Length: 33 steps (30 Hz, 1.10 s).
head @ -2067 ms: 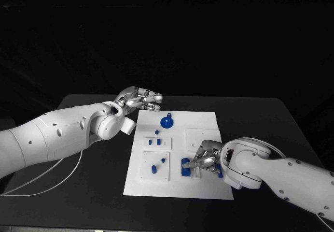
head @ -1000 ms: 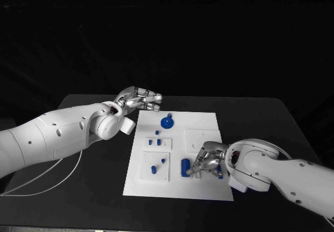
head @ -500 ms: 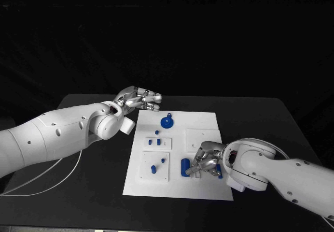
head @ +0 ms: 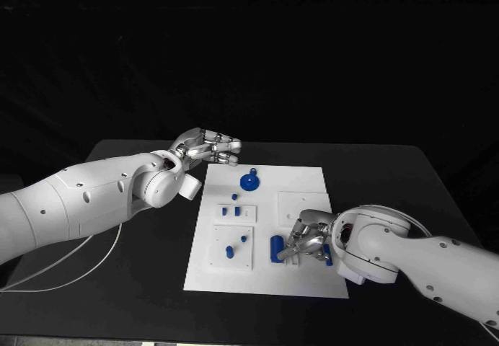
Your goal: Assemble the parts on the task board
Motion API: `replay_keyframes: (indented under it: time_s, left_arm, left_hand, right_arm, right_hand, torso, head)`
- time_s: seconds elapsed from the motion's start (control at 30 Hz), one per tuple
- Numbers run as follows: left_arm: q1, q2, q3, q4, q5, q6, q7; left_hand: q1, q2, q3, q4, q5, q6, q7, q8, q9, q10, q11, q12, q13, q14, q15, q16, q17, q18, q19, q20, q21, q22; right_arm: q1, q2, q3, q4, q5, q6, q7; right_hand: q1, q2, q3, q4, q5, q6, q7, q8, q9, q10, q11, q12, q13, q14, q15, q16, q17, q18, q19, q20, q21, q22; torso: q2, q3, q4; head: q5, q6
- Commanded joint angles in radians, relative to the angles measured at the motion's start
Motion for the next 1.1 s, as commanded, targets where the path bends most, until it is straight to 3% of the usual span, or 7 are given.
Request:
replay_keyframes:
  time_s: [0.03, 0.23, 0.4, 0.43, 0.6, 1.1]
  left_arm:
    - [0.0, 0.001, 0.001, 0.002, -0.002, 0.013, 0.007]
    - [0.0, 0.001, 0.001, 0.002, -0.003, 0.014, 0.006]
    - [0.0, 0.0, 0.001, 0.002, -0.003, 0.014, 0.005]
    - [0.0, 0.001, 0.001, 0.002, -0.003, 0.014, 0.005]
    - [0.0, 0.001, 0.0, 0.002, -0.004, 0.014, 0.005]
    - [0.0, 0.0, 0.0, 0.002, -0.004, 0.015, 0.004]
  left_hand:
    - [-0.002, 0.011, 0.001, 0.006, 0.007, -0.005, -0.002, 0.002, -0.001, -0.006, -0.002, 0.001, -0.001, -0.008, -0.002, -0.005, -0.001, -0.004, 0.003, 0.005, -0.002, -0.001]
    - [0.0, 0.011, 0.001, 0.006, 0.007, -0.005, -0.002, 0.002, -0.001, -0.006, -0.002, 0.001, -0.001, -0.008, -0.002, -0.005, -0.001, -0.004, 0.003, 0.005, -0.002, -0.002]
    - [0.0, 0.011, 0.001, 0.006, 0.007, -0.005, -0.002, 0.002, -0.001, -0.006, -0.002, 0.001, -0.001, -0.008, -0.002, -0.005, -0.001, -0.004, 0.003, 0.005, -0.002, -0.002]
    - [0.0, 0.011, 0.001, 0.006, 0.007, -0.005, -0.002, 0.002, -0.001, -0.006, -0.002, 0.001, -0.001, -0.008, -0.002, -0.005, -0.001, -0.004, 0.003, 0.005, -0.002, -0.002]
    - [0.0, 0.011, 0.001, 0.006, 0.007, -0.005, -0.002, 0.002, -0.001, -0.006, -0.002, 0.001, -0.001, -0.008, -0.002, -0.005, -0.001, -0.004, 0.003, 0.005, -0.002, -0.002]
    - [0.002, 0.012, 0.002, 0.005, 0.007, -0.004, -0.002, 0.002, -0.001, -0.006, -0.002, 0.001, -0.001, -0.008, -0.002, -0.005, -0.001, -0.004, 0.002, 0.005, -0.001, -0.002]
  right_arm:
    - [-0.004, 0.004, -0.001, -0.001, -0.02, 0.041, 0.005]
    - [-0.007, 0.008, -0.002, -0.005, -0.02, 0.061, 0.007]
    - [-0.01, 0.01, -0.003, -0.007, -0.024, 0.073, 0.005]
    - [-0.01, 0.011, -0.003, -0.007, -0.025, 0.077, 0.005]
    - [-0.012, 0.01, -0.003, -0.009, -0.028, 0.08, 0.004]
    - [-0.013, 0.008, -0.004, -0.011, -0.028, 0.081, 0.007]
  right_hand:
    - [-0.008, -0.002, 0.003, 0.0, 0.004, 0.003, -0.005, 0.003, 0.001, 0.008, -0.001, -0.001, 0.001, 0.0, -0.004, 0.004, 0.0, -0.011, 0.02, -0.008, 0.002, 0.112]
    - [-0.006, -0.003, -0.002, 0.0, 0.014, 0.004, -0.005, 0.002, 0.004, 0.009, -0.001, -0.001, 0.003, 0.0, -0.003, 0.007, 0.002, -0.012, 0.02, -0.007, 0.007, 0.113]
    - [0.007, -0.003, -0.001, -0.033, 0.046, 0.004, -0.006, 0.002, 0.0, 0.009, -0.001, 0.0, 0.007, 0.0, -0.004, 0.009, 0.003, -0.012, 0.019, -0.008, 0.007, 0.112]
    - [0.008, -0.001, 0.0, -0.053, 0.06, 0.005, -0.006, 0.002, -0.006, 0.008, -0.001, -0.002, 0.007, -0.001, -0.004, 0.008, 0.003, -0.012, 0.018, -0.008, 0.008, 0.113]
    - [-0.003, 0.005, 0.002, -0.078, 0.069, 0.007, -0.007, 0.002, -0.015, 0.008, -0.002, -0.002, 0.01, 0.0, -0.003, 0.007, 0.003, -0.012, 0.018, -0.008, 0.009, 0.113]
    - [-0.025, 0.013, -0.003, -0.069, 0.091, 0.004, -0.006, 0.003, -0.012, 0.01, -0.002, -0.003, 0.011, 0.0, -0.004, 0.008, 0.004, -0.012, 0.018, -0.008, 0.009, 0.112]
  torso:
    - [0.0, 0.0003, -0.0005]
    - [0.0, 0.0004, 0.0003]
    - [0.0, 0.0006, -0.0014]
    - [0.0, 0.0007, -0.0014]
    - [0.0, -0.0002, -0.0007]
    - [0.0, 0.0001, -0.001]
  head:
    - [0.0, 0.0]
    - [-0.006, -0.005]
    - [-0.004, -0.006]
    - [-0.004, -0.006]
    - [-0.003, -0.007]
    - [-0.002, -0.005]
